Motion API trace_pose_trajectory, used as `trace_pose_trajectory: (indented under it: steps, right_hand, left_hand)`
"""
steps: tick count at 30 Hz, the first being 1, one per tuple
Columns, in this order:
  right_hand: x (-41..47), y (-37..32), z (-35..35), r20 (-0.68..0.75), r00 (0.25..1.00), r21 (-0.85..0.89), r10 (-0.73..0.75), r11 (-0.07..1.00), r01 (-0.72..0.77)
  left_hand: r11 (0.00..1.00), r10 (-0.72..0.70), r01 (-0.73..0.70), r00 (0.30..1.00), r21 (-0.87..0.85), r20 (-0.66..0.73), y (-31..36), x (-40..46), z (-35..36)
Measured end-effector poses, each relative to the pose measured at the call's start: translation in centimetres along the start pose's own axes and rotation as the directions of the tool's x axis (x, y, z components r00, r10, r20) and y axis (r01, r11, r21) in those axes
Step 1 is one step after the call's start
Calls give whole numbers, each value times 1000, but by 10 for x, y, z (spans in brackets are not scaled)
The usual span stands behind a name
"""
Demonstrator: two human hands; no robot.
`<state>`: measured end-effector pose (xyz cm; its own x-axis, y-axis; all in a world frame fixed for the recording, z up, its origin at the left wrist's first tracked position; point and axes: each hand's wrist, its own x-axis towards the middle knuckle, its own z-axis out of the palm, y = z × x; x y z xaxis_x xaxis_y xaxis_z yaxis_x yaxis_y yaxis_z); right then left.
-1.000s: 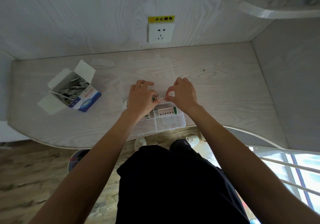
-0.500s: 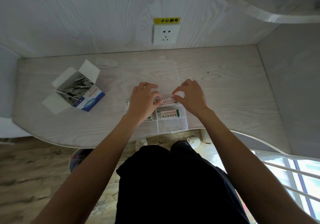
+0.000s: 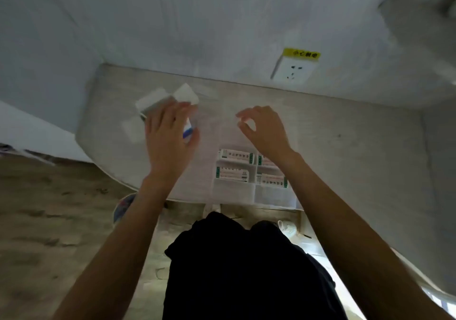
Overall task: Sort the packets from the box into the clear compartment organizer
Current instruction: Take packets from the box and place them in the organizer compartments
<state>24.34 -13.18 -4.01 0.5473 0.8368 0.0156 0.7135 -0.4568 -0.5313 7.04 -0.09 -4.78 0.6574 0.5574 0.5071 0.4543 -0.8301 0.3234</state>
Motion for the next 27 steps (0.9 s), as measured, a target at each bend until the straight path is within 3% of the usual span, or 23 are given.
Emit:
trace_pose_trajectory:
  steps: [3,7,15,19,23,27]
  right_hand:
    - [44,-17,20,6,998,3,-57,998,57]
    - [95,-19,48,107,994,-173,13,985,6]
    - [134,-20,80,167,978,-450,124,892,-36]
    - [130,-20,82,129,991,-496,20,867,47]
    - [124,-20,81,124,982,-646,-145,739,190]
    - [116,-19,79,187,973,-690,-137,687,229]
  left_hand:
    - [990,-118,112,991,83,70,-36,-3,-7]
    - [967,-239,252,945,-33,225,-60,-6,-3]
    - [951,-275,303,918,-56,286,-70,3,-3]
    - [947,-283,313,920,-74,271,-70,4,-6]
    - [947,-284,313,921,-71,265,-70,4,-8]
    - [946,-291,318,921,-68,259,-68,1,-8]
